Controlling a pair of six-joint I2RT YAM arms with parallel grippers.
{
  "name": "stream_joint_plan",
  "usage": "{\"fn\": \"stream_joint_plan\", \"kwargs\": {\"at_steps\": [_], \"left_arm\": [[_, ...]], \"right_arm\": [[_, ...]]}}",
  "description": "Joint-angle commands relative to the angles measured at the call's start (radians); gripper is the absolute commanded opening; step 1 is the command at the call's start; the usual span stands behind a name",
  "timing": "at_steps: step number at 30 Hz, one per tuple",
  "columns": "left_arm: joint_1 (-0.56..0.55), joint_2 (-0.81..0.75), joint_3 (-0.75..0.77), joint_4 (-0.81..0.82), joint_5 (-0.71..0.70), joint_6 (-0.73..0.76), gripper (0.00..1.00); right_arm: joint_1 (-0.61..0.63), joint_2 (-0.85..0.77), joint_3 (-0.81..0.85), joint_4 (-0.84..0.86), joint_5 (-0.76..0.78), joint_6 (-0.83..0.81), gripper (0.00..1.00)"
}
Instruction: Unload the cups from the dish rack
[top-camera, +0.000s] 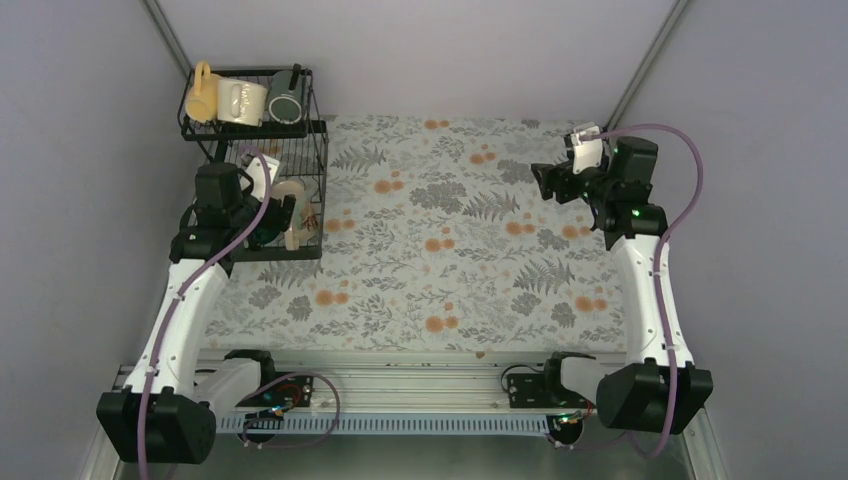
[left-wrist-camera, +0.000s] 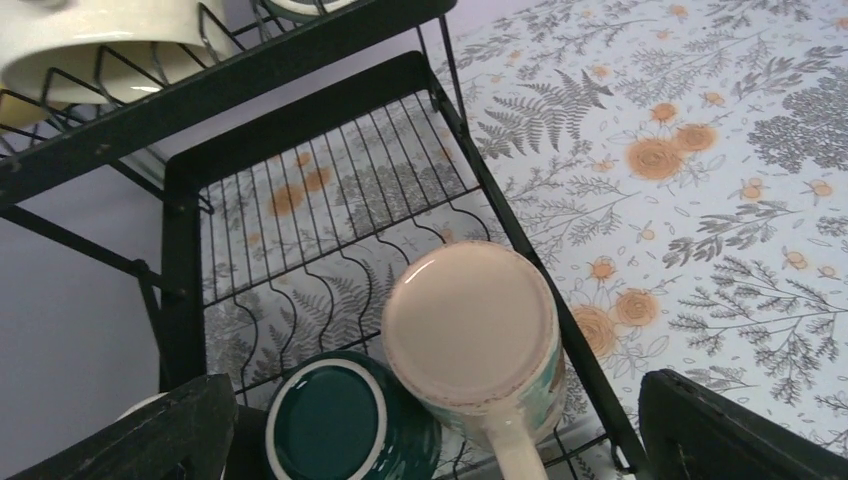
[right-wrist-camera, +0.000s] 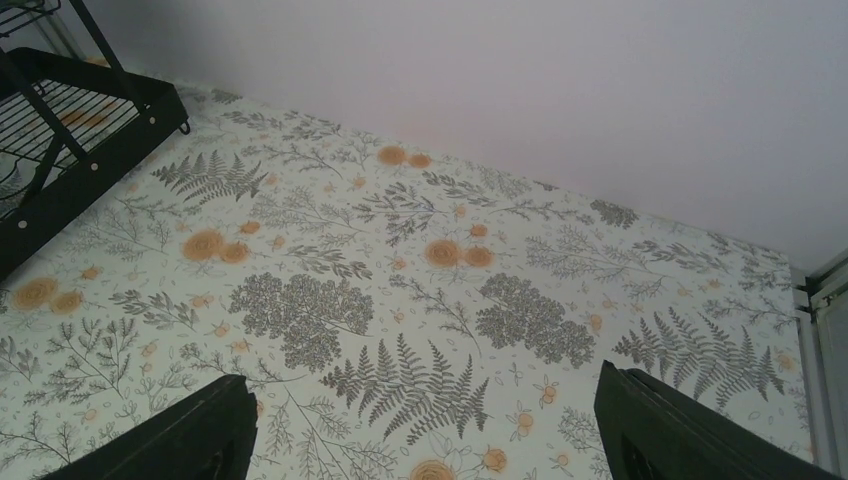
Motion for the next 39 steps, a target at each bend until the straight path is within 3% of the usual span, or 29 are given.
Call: {"fn": "stream_joint_plan", "kwargs": {"at_steps": [1, 19, 32, 39], "left_arm": [[0.001, -0.029, 0.000, 0.024, -0.023, 0.004, 1.00], [0.001, 0.013, -0.038, -0.051, 0.011, 0.034, 1.00], [-0.004, 0.205, -0.049, -0.094, -0.008, 0.059, 0.99], [-0.008, 0.311, -0.027, -0.101, 0.016, 0.038, 0.90]], "right_arm": [[0.001, 0.014, -0.012, 0.019, 0.000, -0.010, 0.88], [0.002, 0.016, -0.017, -0.008, 0.014, -0.018, 0.88], [0.005, -0.029, -0.068, -0.003, 0.041, -0.031, 0.87], [0.006, -0.031, -0.098, 0.014, 0.058, -0.033, 0.85]]}}
